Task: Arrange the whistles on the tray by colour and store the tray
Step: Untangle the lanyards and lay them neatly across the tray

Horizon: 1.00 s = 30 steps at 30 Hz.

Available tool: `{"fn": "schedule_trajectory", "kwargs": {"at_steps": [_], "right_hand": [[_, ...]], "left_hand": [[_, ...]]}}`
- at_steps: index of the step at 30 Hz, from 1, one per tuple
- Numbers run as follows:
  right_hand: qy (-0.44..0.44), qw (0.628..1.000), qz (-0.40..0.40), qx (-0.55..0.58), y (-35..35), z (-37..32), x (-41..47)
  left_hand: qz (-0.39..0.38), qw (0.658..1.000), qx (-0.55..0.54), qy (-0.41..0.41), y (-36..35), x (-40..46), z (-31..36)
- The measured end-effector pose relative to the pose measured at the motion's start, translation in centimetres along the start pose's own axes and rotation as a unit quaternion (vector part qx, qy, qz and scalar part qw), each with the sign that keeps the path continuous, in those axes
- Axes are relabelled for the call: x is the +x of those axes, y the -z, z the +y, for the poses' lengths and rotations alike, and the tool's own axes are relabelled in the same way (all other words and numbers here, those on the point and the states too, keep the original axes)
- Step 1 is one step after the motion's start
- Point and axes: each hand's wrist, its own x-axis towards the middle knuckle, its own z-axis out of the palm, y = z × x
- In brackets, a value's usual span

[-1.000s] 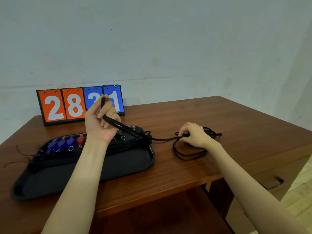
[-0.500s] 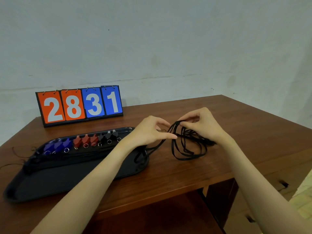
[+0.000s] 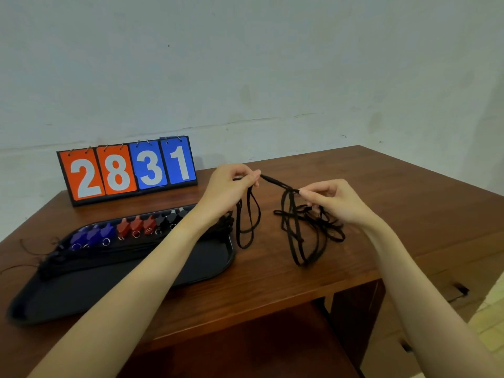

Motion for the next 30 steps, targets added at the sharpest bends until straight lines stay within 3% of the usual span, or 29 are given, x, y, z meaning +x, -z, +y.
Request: {"fn": "schedule_trajectory", "kwargs": {"at_steps": [5,12,15,19,21,22,24,26,28,30], "right_hand": [[-0.064,0.991,0.115,0.014,0.5,1.7,0.3],[-0.151,0.95,0.221,-0.164,1.3,4.2,1.4],[-0.176,0.927,0.231,-0.236,1.6,5.0,1.8],[-0.212,0.9,0.173,-0.34,1.0,4.4,1.9],[-0.148,0.907,0.168,-0.356,0.2,3.0,1.6],[-0.095,0.932,0.148,-0.318,-0.2,2.2,1.3],[-0.015,0.98,0.025,-0.196,-1.0,-0.1,0.5],[0.008,0.99,-0.118,-0.083,-2.1,-2.2,-0.5],[0.01,0.987,-0.161,-0.008,-3.3,-3.2,-0.7],[0.008,0.988,-0.154,0.007,-4.4,-3.5,-0.5]], "left_hand": [[-0.017,0.996,-0.089,0.008,0.1,-0.8,0.6],[-0.024,0.987,-0.161,0.013,0.9,-1.1,1.5],[-0.025,0.983,-0.181,0.011,1.4,-1.3,1.9],[-0.03,0.983,-0.181,0.001,1.7,-1.6,2.3],[-0.03,0.984,-0.175,0.0,1.9,-1.7,2.4],[-0.03,0.984,-0.174,0.001,2.0,-1.8,2.4],[-0.031,0.985,-0.172,0.003,2.2,-1.8,2.5],[-0.029,0.985,-0.17,0.008,2.4,-1.8,2.5],[-0.023,0.985,-0.17,0.011,2.6,-1.8,2.5],[-0.017,0.986,-0.166,0.011,2.7,-1.9,2.3]]}}
